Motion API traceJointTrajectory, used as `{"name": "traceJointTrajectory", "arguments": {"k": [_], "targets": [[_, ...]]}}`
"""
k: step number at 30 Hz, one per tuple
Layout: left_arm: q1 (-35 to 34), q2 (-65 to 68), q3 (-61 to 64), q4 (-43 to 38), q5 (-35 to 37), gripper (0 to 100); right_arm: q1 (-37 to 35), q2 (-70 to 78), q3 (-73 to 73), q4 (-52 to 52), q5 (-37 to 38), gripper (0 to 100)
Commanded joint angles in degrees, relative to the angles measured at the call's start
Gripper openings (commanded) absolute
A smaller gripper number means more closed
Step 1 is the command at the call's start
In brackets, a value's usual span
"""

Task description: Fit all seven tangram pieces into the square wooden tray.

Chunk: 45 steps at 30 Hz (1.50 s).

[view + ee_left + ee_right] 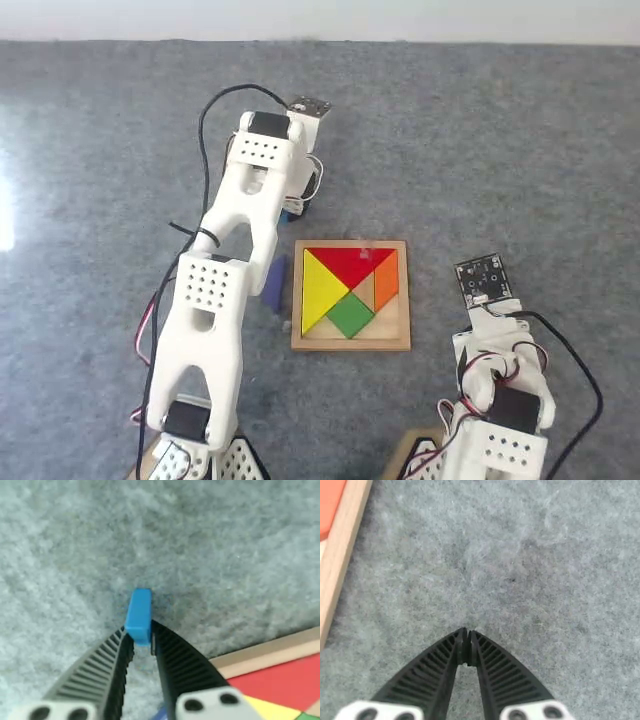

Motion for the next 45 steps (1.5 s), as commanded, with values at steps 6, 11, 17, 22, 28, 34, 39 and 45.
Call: {"name": "traceJointTrajectory", "arguments": {"k": [6,11,17,22,28,34,39,45], "targets": [[2.9,-24.26,15.08,2.99,-8.35,1,-0.66,-0.66,1.05,0.13,0.0,1.7],[9.58,-46.07,49.27,-7.74,-10.9,1,-0.66,-0.66,1.05,0.13,0.0,1.7],[13.63,-67.6,85.49,-25.67,-11.08,1,-0.66,-0.66,1.05,0.13,0.0,1.7],[13.63,-77.01,97.36,-31.12,-11.08,1,-0.66,-0.66,1.05,0.13,0.0,1.7],[13.63,-78.95,102.37,-35.78,-10.99,1,-0.66,-0.75,1.05,0.22,0.0,1.7],[13.8,-78.86,104.4,-39.74,-8.18,3,-0.66,-0.75,1.05,0.22,0.0,1.7],[13.8,-78.59,105.36,-42.99,-4.57,5,-0.66,-0.75,1.05,0.22,0.0,1.7],[15.03,-75.16,104.84,-43.6,-2.2,5,-0.66,-0.75,1.05,0.22,0.0,1.7]]}}
